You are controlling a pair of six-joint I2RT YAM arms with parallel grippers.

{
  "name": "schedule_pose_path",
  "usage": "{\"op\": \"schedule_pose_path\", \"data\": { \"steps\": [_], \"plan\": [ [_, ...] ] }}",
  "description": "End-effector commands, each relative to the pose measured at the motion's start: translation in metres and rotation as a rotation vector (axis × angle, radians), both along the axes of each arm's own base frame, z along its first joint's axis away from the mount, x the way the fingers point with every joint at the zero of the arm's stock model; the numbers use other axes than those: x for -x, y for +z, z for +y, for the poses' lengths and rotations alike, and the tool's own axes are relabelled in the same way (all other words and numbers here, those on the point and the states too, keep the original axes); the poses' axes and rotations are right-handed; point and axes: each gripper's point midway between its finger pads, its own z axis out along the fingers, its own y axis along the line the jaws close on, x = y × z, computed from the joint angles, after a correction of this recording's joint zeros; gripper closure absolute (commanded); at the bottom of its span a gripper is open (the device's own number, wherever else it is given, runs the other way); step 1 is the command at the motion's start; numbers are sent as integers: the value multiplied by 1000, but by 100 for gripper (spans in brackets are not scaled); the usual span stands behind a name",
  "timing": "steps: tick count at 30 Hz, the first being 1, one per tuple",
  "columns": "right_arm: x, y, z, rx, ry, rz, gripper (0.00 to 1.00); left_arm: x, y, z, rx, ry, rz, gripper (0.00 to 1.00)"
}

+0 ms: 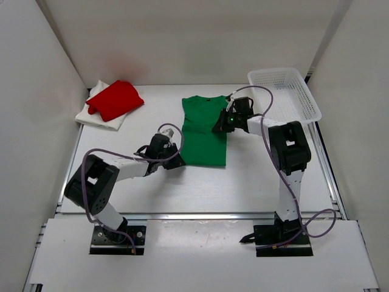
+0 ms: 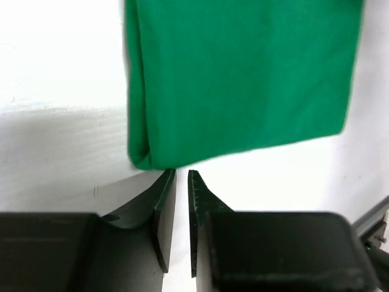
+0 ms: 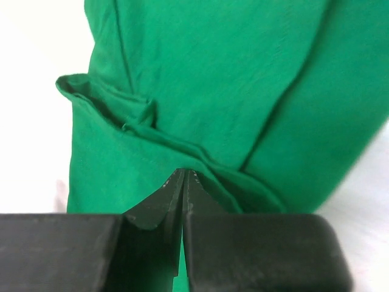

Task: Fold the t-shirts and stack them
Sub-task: Fold the folded rectangular tshirt in 1/3 of the way, then grab one side of the 2/3 rectangular tshirt with both arms

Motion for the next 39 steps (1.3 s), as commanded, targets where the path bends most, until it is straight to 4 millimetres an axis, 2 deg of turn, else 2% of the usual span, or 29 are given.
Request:
{"op": "schedule_pose_path", "data": {
  "steps": [1, 4, 5, 6, 7, 10, 13, 16, 18, 20, 21, 23, 25, 29, 33, 34, 35, 39],
  "plan": [
    [-14, 17, -1, -26, 4, -28, 100, -3, 34, -1, 57, -1, -81, 74],
    [-8, 42, -4, -33, 13, -41, 100, -9, 45, 12, 52, 20, -109, 69],
    [-4, 60, -6, -40, 15, -91, 99, -7, 46, 12, 42, 13, -112, 67],
    [6, 71, -11, -32, 3, -116, 97, -8, 45, 18, 6, 28, -118, 65],
    [8, 77, -14, -28, -13, -137, 93, -5, 40, 21, -20, 21, -113, 62],
    [53, 86, -33, -65, -49, -156, 82, 1, 26, 29, -53, 24, -82, 55],
    [98, 62, -42, -52, -69, -117, 78, 2, 14, 34, -76, 32, -60, 51],
    [136, 33, -50, -17, -72, -52, 77, 5, 4, 29, -99, 12, -39, 51],
    [158, 16, -52, 6, -61, -19, 71, 3, 1, 28, -107, 11, -33, 51],
    [170, 4, -54, -1, -73, -8, 64, 2, -5, 30, -116, 23, -26, 51],
    [177, -4, -56, -6, -86, 20, 63, 1, -7, 30, -113, 24, -21, 51],
    [179, -11, -57, -19, -86, 17, 56, 0, -13, 29, -113, 25, -12, 51],
    [181, -19, -54, -34, -77, 46, 55, -4, -16, 33, -125, 45, -10, 51],
    [170, -22, -46, -44, -64, 44, 52, -6, -20, 26, -106, 41, 4, 52],
    [157, -23, -50, -56, -94, 30, 63, -7, -25, 25, -102, 49, 14, 68],
    [155, -25, -51, -58, -102, 35, 70, -7, -26, 28, -107, 57, 17, 76],
    [152, -25, -51, -69, -102, 32, 74, -10, -22, 22, -98, 46, 7, 82],
    [155, -24, -40, -96, -65, 37, 100, -12, -14, 16, -87, 38, -2, 100]
  ]
}}
